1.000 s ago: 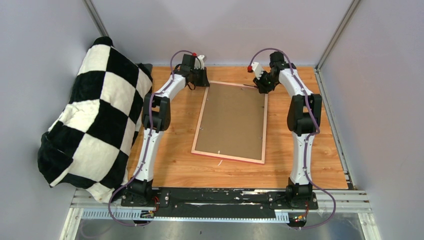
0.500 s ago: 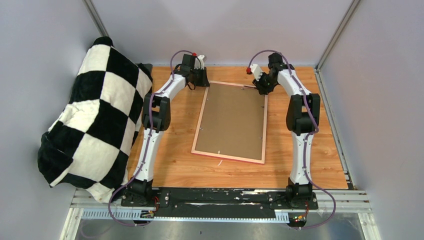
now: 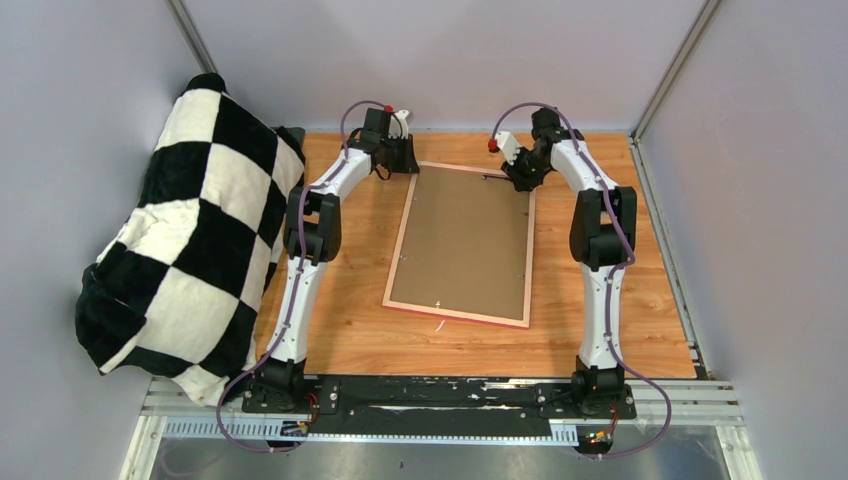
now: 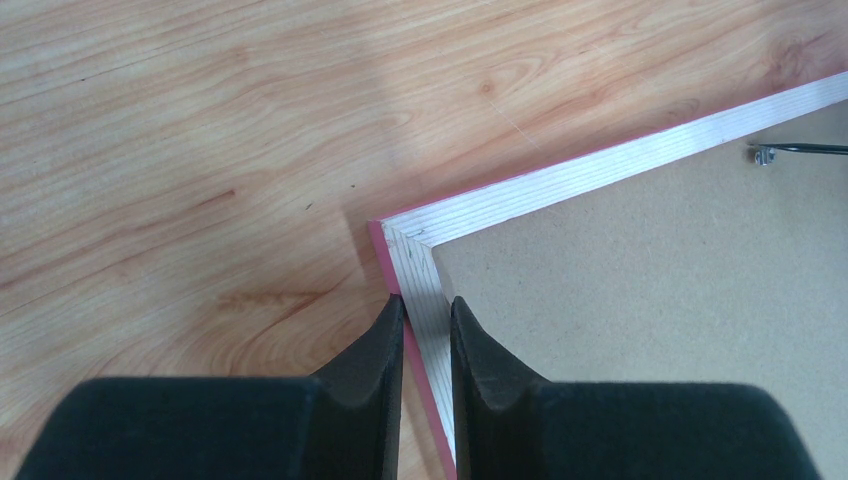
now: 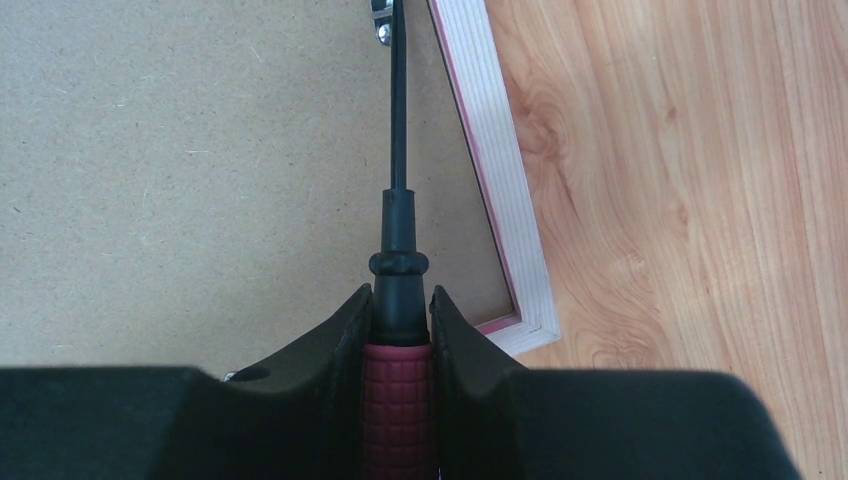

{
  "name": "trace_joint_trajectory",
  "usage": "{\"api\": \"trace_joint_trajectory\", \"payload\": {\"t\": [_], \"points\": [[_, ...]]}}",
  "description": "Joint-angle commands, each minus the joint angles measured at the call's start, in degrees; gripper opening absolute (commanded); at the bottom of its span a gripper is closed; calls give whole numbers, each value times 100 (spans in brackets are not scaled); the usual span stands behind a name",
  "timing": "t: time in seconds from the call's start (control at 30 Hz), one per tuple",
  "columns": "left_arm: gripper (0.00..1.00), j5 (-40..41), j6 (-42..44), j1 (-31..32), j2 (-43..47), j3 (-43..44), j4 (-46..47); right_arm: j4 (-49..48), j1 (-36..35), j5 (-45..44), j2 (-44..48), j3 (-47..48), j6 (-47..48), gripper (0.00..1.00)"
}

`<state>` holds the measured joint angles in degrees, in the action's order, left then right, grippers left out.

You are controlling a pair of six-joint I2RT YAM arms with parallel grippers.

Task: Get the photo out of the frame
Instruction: Release the photo frame item from the photo frame.

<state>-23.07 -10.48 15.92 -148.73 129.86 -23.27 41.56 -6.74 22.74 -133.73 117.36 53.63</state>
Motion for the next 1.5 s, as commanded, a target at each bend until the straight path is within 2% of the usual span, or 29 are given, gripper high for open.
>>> {"api": "trace_joint_trajectory", "payload": {"t": [0.0,0.67,0.97,1.3,1.47], "points": [[2,-154,106,130,-491,-106,-776,185,-66,93,10,-63,99,0],[2,-137,96,126,-483,-113,-767,774,-151,198,48,-109,855,0],[2,-136,90,122,-486,-116,-761,810,-157,-110,119,-86,952,0],[2,-136,89,122,-491,-115,-767,671,-168,247,358,164,450,0],[2,-136,89,122,-490,-110,-767,140,-292,-285,712,-54,779,0]]}}
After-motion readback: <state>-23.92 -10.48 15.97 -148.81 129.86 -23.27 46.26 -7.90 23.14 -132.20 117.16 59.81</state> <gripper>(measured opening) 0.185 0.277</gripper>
